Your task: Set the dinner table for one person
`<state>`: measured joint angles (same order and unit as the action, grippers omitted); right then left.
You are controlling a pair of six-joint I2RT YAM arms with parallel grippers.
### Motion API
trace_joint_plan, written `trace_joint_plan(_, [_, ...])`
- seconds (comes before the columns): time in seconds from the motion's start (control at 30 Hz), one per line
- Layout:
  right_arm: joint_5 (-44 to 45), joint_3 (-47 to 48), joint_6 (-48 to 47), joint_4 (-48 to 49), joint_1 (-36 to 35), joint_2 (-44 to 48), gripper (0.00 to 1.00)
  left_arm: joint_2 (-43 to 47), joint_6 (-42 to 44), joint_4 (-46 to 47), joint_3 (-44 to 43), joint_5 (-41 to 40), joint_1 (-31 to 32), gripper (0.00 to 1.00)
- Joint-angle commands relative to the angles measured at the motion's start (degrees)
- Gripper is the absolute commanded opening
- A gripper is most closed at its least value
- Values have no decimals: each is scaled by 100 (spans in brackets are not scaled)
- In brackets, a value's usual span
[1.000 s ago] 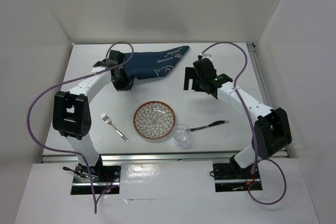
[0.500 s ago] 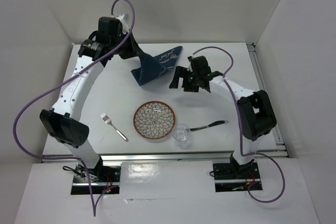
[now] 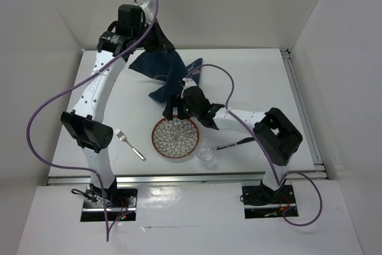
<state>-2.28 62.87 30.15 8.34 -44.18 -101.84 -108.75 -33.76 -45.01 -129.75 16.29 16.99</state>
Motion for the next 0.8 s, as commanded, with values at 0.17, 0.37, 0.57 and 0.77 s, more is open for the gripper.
trace_joint_plan(0.17, [2766,365,219,1135,-688,-124,100,-191,-157,98,-489,190,41,0])
trace_joint_plan(0.37, [3874,1823,1202,-32,-846,-1326,95,-243,-157,98,-542,243,41,0])
trace_joint_plan(0.57, [4613,2659,1975,-1075,-759,-1822,51,-296,-157,45,-753,348,-73,0])
trace_joint_plan(0.77, [5175,2538,2503,-2107,-407,-1708,0,-234,-157,124,-639,567,-293,0])
